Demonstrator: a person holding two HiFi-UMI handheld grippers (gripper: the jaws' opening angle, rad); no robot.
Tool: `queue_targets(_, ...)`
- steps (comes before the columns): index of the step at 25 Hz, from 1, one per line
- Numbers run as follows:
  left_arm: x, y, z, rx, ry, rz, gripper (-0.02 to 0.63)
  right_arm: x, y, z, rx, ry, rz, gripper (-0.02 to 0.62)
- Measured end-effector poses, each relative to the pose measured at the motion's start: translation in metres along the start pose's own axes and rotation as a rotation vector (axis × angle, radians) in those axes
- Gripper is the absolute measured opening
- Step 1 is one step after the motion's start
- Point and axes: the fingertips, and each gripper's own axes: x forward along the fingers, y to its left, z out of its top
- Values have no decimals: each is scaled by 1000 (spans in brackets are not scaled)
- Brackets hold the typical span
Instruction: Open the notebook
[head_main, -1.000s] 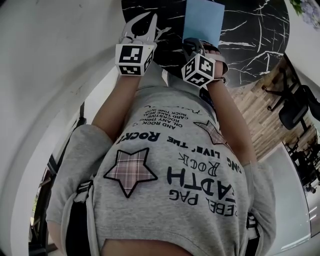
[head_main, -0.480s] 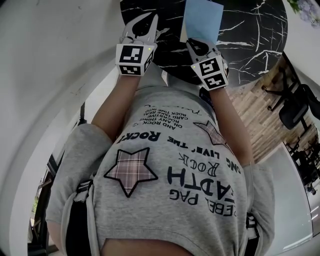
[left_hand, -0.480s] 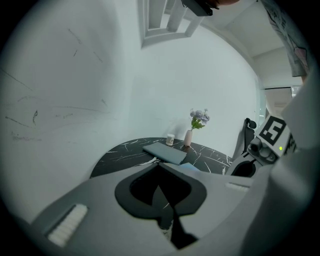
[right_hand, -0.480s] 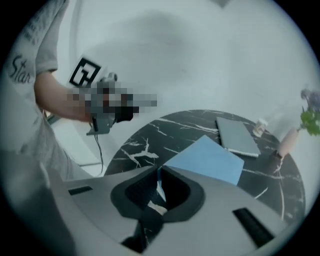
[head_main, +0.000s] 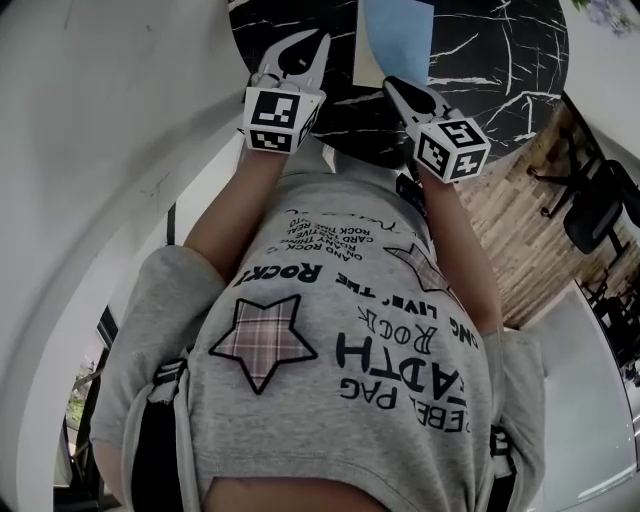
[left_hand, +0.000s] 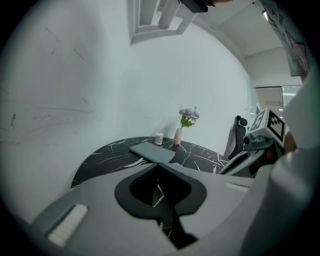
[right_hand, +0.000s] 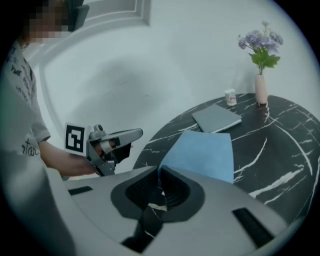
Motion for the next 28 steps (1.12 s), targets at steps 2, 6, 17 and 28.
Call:
queue_targets(2,4,-5,0,6,5,-13,9,-5,-2,4,53,-32,10,28)
queue_targets(6,13,-15,-2,15,13,-38,9,-15,-7,11,139,-84,21,28)
queue_targets(17,48,-46,-34,64,135,-92,9,-49,-22,22,297,-233,-16,28)
queue_targets(28,77,-72,-90,69,327,-163,9,-69,-29,26,193,-224,-103,28)
